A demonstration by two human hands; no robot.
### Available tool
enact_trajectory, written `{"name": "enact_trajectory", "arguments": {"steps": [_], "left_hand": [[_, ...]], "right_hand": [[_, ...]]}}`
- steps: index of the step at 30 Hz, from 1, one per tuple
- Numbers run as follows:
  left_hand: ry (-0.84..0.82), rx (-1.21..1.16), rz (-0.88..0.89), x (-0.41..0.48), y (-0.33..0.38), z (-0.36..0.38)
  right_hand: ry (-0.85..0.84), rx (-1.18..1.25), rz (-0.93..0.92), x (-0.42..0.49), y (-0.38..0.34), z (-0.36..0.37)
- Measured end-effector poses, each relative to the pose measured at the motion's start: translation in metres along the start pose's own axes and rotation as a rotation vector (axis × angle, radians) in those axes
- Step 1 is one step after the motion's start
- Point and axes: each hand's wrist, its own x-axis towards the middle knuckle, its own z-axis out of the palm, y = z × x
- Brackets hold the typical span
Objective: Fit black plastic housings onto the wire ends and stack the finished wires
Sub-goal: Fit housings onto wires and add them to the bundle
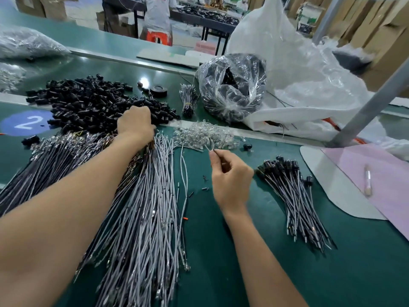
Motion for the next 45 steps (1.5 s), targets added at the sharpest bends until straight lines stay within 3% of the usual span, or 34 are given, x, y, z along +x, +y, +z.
{"name": "enact_trajectory", "arguments": {"steps": [4, 9, 11, 16, 20, 31, 45], "left_hand": [[0.049, -0.005, -0.034, 0.0, 0.006, -0.002], [0.072, -0.23, -0.042, -0.015, 0.008, -0.016], [0.042, -0.472, -0.017, -0.034, 0.011, -0.027], [-0.298, -1.241, -0.121, -0.106, 0.013, -0.044], [-0.315, -1.55, -0.234, -0.124, 0.007, -0.04], [-0.367, -1.742, -0.221, -0.124, 0.009, -0.03], [-0.357, -1.66, -0.151, -0.126, 0.011, -0.029]], "right_hand": [[-0.005, -0.014, -0.037, 0.0, 0.002, 0.0], [-0.024, -0.008, -0.032, 0.001, -0.001, 0.0], [-0.054, 0.007, -0.014, 0.001, -0.003, -0.001], [-0.151, 0.11, 0.105, 0.002, -0.008, -0.004], [-0.208, 0.213, 0.168, 0.002, -0.012, -0.008], [-0.235, 0.18, 0.143, 0.004, -0.018, -0.011], [-0.218, 0.185, 0.111, 0.003, -0.023, -0.012]]}}
